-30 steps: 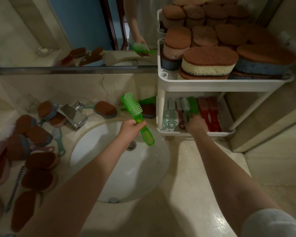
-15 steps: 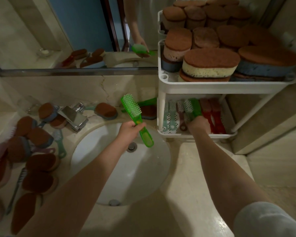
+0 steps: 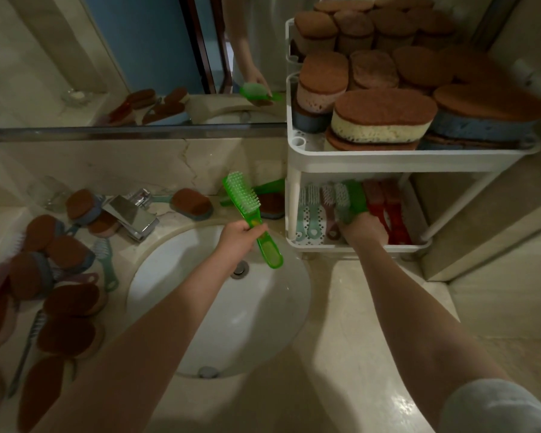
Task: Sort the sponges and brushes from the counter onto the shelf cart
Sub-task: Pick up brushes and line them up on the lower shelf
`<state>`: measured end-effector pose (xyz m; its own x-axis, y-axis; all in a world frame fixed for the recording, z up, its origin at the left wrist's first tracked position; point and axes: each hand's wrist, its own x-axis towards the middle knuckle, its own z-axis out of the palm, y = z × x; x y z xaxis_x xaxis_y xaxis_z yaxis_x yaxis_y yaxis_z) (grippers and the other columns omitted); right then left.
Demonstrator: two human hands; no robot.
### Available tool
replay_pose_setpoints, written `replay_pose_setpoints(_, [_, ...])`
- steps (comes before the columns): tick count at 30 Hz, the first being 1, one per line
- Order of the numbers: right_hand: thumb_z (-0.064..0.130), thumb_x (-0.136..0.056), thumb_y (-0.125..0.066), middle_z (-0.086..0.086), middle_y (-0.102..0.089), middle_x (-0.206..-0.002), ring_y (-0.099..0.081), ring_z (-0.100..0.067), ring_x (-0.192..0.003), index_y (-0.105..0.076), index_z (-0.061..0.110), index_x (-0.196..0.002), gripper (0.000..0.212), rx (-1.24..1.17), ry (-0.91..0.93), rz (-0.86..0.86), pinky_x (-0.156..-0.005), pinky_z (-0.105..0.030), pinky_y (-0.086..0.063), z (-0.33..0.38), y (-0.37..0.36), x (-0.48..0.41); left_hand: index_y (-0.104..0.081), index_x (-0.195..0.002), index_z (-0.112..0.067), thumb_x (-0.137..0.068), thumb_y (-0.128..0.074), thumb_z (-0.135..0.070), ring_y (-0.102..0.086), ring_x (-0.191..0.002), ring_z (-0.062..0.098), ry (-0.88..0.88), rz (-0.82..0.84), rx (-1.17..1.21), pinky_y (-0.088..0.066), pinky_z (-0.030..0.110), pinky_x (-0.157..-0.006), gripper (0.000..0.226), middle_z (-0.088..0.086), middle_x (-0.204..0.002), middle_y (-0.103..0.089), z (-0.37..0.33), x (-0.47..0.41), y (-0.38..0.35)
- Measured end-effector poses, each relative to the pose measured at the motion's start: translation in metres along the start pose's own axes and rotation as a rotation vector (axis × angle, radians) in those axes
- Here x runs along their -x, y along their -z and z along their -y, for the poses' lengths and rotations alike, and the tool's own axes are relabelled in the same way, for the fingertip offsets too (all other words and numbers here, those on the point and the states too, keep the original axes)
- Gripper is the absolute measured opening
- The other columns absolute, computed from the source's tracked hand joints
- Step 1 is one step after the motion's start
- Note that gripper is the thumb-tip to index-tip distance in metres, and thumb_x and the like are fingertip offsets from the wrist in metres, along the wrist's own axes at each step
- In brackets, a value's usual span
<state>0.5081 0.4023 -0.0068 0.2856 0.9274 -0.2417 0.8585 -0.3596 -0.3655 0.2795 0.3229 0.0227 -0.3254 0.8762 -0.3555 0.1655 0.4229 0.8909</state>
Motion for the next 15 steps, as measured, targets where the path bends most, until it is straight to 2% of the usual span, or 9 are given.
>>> replay_pose_setpoints(2, [0.054,-0.094,-0.045,-0.005,-0.055,-0.073,-0.054,-0.02,-0.066,-0.058,0.006,-0.081,0.052,0.008,0.006,0.012,-0.06,-0.026,-0.041,0.0,-0.001,0.002,-0.065,-0.094,0.006,-0.086,-0.066,-0.021,-0.032,-0.047,0.012,0.0,-0.005,0.002,-0.026,0.023,-0.046,0.029,0.0,-0.053,-0.036,0.0,0.0,0.001])
replay_pose_setpoints(4, [0.053,-0.095,-0.044,-0.006,-0.059,-0.075,-0.058,-0.021,-0.068,-0.061,0.006,-0.084,0.051,0.02,0.003,0.011,-0.061,-0.027,-0.045,-0.001,-0.002,0.002,-0.065,-0.098,0.009,-0.086,-0.065,-0.021,-0.032,-0.048,0.012,-0.001,-0.007,0.006,-0.026,0.024,-0.047,0.032,0.0,-0.054,-0.037,0.0,0.001,0.002])
replay_pose_setpoints(7, [0.053,-0.095,-0.044,-0.007,-0.062,-0.079,-0.058,-0.021,-0.068,-0.059,0.008,-0.084,0.049,0.047,0.025,-0.007,-0.06,-0.028,-0.044,0.0,-0.003,0.006,-0.064,-0.092,0.002,-0.087,-0.064,-0.022,-0.033,-0.049,0.012,-0.015,-0.012,0.007,-0.028,0.025,-0.048,0.024,0.001,-0.055,-0.037,-0.002,0.006,0.005])
replay_pose_setpoints(10, [0.051,-0.097,-0.04,-0.006,-0.055,-0.076,-0.054,-0.022,-0.068,-0.056,0.008,-0.083,0.048,0.072,0.056,-0.014,-0.058,-0.027,-0.039,0.001,-0.003,0.01,-0.062,-0.089,0.0,-0.087,-0.064,-0.021,-0.032,-0.048,0.012,-0.02,-0.012,0.019,-0.028,0.023,-0.047,0.021,0.001,-0.056,-0.036,-0.001,0.009,0.008])
replay_pose_setpoints(12, [0.04,-0.098,-0.045,-0.006,-0.055,-0.078,-0.053,-0.021,-0.069,-0.063,0.006,-0.093,0.039,0.105,0.061,0.0,-0.059,-0.028,-0.04,0.002,-0.003,0.013,-0.063,-0.09,0.001,-0.086,-0.066,-0.022,-0.032,-0.045,0.01,-0.023,-0.014,0.014,-0.027,0.022,-0.045,0.023,0.001,-0.055,-0.036,0.001,0.011,0.011])
replay_pose_setpoints(15, [0.035,-0.099,-0.044,-0.01,-0.06,-0.087,-0.058,-0.027,-0.078,-0.062,0.009,-0.102,0.032,0.082,0.093,-0.04,-0.065,-0.029,-0.04,0.005,0.001,0.02,-0.06,-0.083,-0.003,-0.084,-0.068,-0.022,-0.032,-0.042,0.009,-0.027,-0.016,0.018,-0.027,0.022,-0.045,0.021,0.0,-0.053,-0.036,0.0,0.016,0.015])
